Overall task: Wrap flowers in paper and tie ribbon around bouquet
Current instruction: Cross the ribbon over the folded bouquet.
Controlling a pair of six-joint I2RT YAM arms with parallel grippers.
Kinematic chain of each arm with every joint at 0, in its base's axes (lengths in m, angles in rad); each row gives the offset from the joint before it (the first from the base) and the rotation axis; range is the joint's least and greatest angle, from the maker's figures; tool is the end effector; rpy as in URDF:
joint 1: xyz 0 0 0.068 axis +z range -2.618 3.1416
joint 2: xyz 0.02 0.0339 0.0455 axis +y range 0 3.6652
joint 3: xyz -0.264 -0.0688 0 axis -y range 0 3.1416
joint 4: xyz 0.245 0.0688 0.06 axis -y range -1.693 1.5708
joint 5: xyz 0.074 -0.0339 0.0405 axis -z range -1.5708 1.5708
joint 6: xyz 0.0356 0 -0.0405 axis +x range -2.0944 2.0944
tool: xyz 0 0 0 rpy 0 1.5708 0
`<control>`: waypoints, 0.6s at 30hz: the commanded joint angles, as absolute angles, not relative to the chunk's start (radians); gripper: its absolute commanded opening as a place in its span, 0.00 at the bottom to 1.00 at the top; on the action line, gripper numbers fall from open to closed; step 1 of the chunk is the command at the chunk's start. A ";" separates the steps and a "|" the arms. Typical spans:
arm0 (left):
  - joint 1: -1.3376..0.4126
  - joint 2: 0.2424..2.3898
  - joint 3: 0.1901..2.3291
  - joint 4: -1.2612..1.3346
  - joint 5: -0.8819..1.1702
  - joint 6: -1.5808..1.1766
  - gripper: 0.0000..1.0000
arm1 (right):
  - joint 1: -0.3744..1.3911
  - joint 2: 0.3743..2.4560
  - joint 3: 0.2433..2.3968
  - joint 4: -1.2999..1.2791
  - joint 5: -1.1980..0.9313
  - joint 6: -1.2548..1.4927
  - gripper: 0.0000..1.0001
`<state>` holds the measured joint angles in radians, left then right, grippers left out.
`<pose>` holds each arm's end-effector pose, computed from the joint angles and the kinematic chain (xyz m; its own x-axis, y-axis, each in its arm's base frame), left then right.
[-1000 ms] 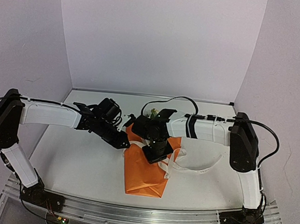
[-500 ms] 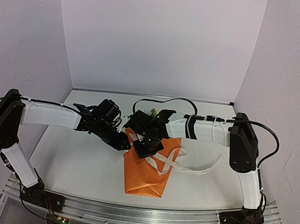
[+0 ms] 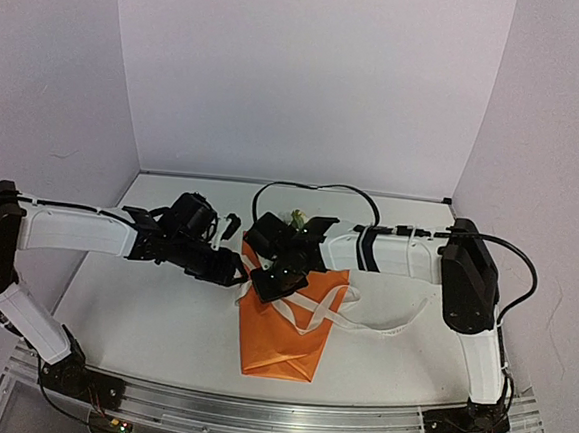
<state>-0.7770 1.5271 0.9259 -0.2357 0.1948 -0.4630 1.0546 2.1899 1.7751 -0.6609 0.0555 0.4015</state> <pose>0.2215 -0.2275 0.2073 -0.8222 0.1940 -0.5351 0.4617 0.7771 -0.4277 0.2355 0.4110 0.1883 -0.7340 -0.5029 -0.4564 -0.6176 0.7738 0.1407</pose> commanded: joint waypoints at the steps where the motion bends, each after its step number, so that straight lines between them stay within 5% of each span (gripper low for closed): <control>1: -0.716 1.418 0.852 -0.104 0.154 -0.658 0.59 | 1.059 2.171 1.747 -0.595 0.072 0.392 0.03; 18: -0.563 1.602 0.857 0.171 0.502 -0.947 0.56 | 1.058 2.157 1.721 -0.569 0.073 0.393 0.03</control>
